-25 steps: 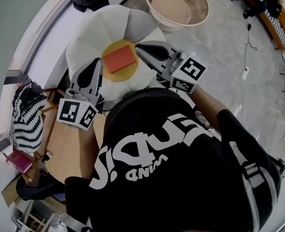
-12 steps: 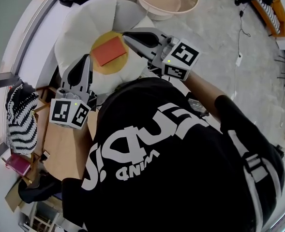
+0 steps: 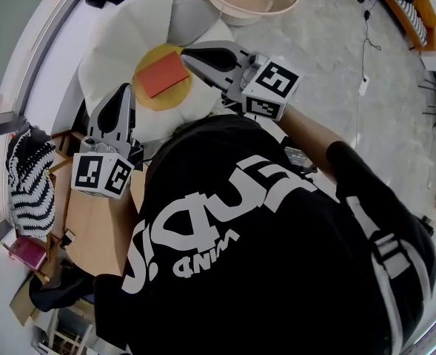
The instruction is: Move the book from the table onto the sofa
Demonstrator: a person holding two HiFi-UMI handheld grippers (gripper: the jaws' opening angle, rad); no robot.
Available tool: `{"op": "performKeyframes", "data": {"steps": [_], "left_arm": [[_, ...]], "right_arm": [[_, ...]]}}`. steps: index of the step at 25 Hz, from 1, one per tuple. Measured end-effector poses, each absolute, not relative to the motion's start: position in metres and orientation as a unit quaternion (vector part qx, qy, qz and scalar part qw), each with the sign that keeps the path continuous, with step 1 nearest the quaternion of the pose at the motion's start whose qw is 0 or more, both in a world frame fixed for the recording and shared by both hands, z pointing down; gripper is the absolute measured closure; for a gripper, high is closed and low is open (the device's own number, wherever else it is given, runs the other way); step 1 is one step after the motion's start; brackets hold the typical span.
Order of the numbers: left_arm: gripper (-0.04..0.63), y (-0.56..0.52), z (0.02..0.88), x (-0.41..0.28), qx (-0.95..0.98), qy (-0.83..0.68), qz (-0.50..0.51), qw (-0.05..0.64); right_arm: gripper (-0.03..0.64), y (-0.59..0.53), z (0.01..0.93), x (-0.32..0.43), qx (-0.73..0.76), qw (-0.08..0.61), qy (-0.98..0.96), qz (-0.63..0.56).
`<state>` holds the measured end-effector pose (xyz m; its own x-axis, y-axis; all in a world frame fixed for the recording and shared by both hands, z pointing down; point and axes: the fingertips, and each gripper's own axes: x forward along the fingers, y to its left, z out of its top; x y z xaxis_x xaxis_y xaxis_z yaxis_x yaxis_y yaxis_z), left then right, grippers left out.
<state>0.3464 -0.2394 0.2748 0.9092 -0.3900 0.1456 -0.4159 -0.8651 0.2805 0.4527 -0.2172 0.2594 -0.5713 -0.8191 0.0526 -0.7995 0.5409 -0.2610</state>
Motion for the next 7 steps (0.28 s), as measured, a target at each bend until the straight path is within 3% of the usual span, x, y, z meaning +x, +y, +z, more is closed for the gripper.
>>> {"op": "performKeyframes", "data": {"steps": [7], "left_arm": [[0.588,-0.2413,0.2816,0.347,0.963,-0.213,0.049,0.16]], "right_arm": [[0.615,-0.2212,0.2642,0.4541,-0.459,0.035,0.878,-0.13]]}}
